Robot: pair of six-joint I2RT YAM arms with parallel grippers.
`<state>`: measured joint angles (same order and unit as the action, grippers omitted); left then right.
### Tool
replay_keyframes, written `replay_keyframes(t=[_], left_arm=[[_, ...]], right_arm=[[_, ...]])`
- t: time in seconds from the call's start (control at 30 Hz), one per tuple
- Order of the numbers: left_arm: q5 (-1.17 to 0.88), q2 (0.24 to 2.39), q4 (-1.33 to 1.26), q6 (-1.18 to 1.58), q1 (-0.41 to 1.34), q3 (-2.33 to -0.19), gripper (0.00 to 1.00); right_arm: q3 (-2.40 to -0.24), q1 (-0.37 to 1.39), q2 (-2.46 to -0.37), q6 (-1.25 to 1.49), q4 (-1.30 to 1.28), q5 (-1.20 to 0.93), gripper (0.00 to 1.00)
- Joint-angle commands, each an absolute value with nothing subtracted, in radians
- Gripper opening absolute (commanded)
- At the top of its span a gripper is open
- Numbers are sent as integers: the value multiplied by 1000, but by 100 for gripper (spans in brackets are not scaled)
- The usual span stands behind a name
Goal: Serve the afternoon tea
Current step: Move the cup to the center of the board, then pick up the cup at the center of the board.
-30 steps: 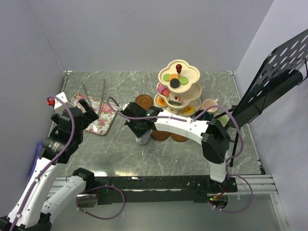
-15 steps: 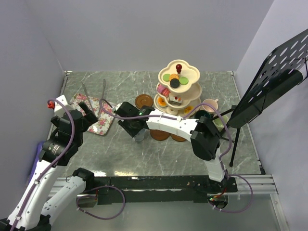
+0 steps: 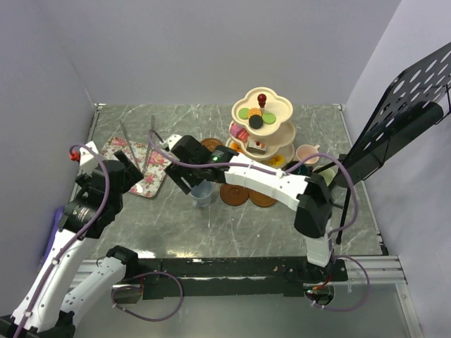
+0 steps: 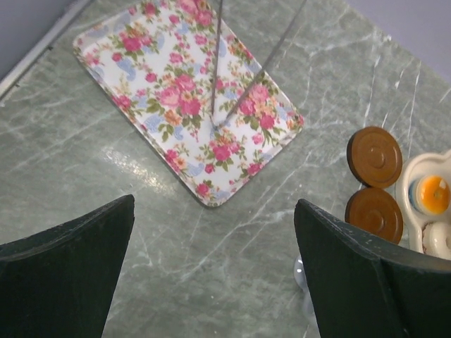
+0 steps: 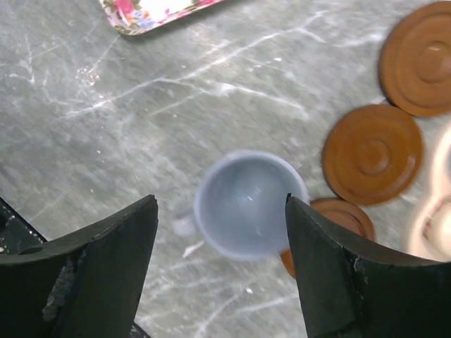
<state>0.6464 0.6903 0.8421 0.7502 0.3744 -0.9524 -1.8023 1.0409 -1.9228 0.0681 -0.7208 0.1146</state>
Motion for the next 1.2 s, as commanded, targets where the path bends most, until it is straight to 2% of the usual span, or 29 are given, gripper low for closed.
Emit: replay_keyframes(t=[0.0, 0.1, 0.4, 0.63, 0.93, 1.1, 1.17], left_arm=[[522, 762, 823, 769, 376, -980, 100], [331, 834, 715, 724, 376, -948, 99], [33, 1090, 615, 566, 377, -991, 100], [-147, 1166, 575, 488, 377, -968, 100], [-216, 1235, 532, 506, 377, -917, 98], [-253, 1285, 512, 489, 377, -923, 91], [-261, 1307, 506, 489, 376, -922, 84]], right_arm=[[-1757, 985, -1744, 72, -698, 210, 80], [-1723, 927, -1700, 87, -698, 250, 80], [-1585, 825, -1572, 92, -670, 336, 80], [-1482, 816, -1494, 123, -709, 377, 80], [-1342, 816, -1376, 149, -759, 394, 80], [-1319, 818, -1353, 158, -765, 376, 79], [-1324, 818, -1358, 163, -767, 373, 79]])
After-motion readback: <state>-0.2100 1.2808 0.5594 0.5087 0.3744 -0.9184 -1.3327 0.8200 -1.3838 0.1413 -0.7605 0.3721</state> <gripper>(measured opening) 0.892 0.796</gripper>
